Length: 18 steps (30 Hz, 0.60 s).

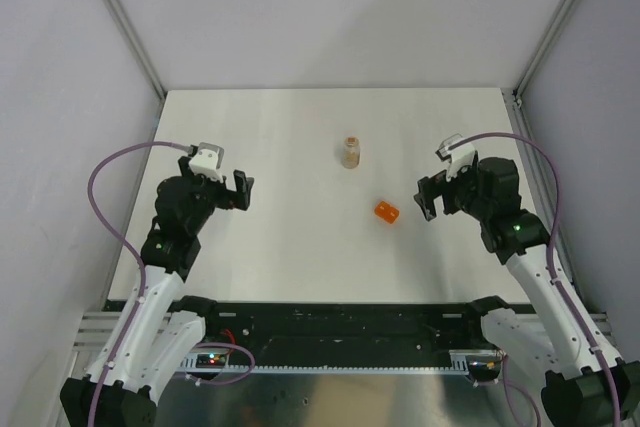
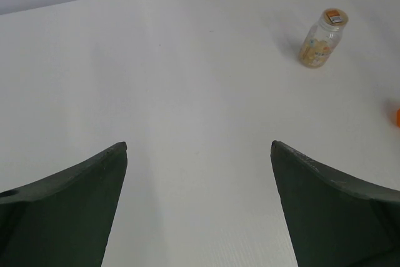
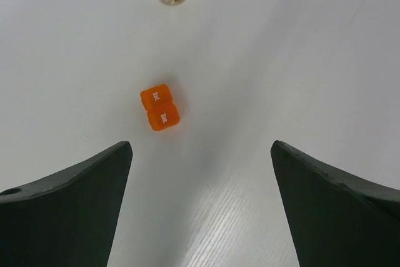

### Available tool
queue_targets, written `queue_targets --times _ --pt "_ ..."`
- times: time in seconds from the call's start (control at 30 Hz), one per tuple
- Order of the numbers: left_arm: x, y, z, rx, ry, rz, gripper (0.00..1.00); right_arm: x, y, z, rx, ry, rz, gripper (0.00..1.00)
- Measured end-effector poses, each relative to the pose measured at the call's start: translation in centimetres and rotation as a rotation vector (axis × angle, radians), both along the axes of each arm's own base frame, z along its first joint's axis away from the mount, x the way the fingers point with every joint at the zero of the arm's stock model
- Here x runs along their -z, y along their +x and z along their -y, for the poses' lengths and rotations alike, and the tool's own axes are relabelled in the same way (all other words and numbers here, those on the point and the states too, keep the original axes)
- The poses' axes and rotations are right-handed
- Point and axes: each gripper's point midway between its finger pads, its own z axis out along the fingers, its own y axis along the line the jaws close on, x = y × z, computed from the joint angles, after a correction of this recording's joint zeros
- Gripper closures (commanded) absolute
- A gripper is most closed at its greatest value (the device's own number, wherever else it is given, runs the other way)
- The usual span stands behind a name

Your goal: Sort the pills into containers

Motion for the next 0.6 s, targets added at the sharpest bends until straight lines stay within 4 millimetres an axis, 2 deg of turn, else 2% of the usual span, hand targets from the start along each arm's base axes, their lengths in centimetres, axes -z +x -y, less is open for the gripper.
queue_targets --times 0.6 --pt "0.0 0.04 -0.16 -0.001 0.018 0.005 0.0 -0.53 0.1 0.47 0.018 0.007 0.02 0.0"
